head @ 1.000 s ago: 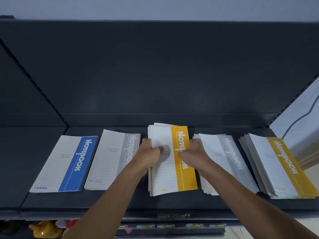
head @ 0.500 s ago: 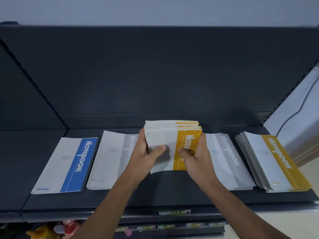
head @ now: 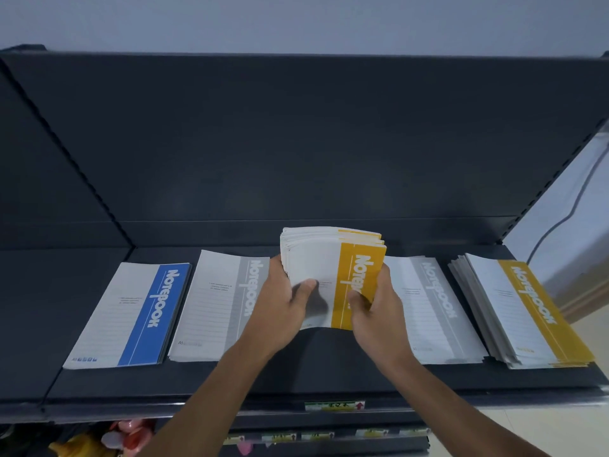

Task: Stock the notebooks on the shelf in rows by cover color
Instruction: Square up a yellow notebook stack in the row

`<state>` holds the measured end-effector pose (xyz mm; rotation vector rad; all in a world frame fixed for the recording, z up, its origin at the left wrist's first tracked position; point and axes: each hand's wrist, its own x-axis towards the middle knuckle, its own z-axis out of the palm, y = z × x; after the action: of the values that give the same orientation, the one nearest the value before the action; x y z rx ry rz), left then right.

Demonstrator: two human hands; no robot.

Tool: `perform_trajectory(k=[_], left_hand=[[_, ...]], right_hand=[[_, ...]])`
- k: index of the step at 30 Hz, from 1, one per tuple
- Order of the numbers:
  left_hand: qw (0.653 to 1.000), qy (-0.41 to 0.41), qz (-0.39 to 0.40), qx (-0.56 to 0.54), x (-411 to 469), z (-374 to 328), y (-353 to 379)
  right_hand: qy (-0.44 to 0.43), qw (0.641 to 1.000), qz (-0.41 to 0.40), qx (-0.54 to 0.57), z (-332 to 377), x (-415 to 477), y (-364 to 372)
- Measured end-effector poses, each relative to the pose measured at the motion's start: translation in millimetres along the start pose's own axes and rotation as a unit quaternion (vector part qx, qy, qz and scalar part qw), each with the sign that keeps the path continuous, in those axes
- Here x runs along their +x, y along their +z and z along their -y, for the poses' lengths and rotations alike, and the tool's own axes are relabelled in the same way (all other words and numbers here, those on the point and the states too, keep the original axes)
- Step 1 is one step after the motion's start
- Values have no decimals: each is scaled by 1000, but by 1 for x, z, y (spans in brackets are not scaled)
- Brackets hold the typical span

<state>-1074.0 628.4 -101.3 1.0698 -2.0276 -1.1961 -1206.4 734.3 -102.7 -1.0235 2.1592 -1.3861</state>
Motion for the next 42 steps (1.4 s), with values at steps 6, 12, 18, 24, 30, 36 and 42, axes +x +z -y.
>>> perform_trajectory(k=[6, 12, 18, 24, 30, 36, 42], left_hand=[[986, -77, -72, 130, 29, -9, 1], [969, -144, -35, 196, 29, 9, 17], [955, -163, -26, 246, 26, 16, 24], [952, -148, -29, 266, 29, 17, 25], [936, -115, -12, 333, 28, 18, 27], [927, -58, -21, 369, 24, 10, 29], [958, 50, -42, 278, 22, -34, 47]], right_hand=[[86, 994, 31, -61, 6, 30, -10], [155, 971, 106, -148, -5, 42, 5], [146, 961, 107, -211, -10, 41, 16], [132, 958, 101, -235, -10, 43, 16], [109, 955, 90, -261, -11, 42, 18], [31, 949, 46, -310, -7, 39, 17], [11, 958, -32, -285, -1, 47, -45]])
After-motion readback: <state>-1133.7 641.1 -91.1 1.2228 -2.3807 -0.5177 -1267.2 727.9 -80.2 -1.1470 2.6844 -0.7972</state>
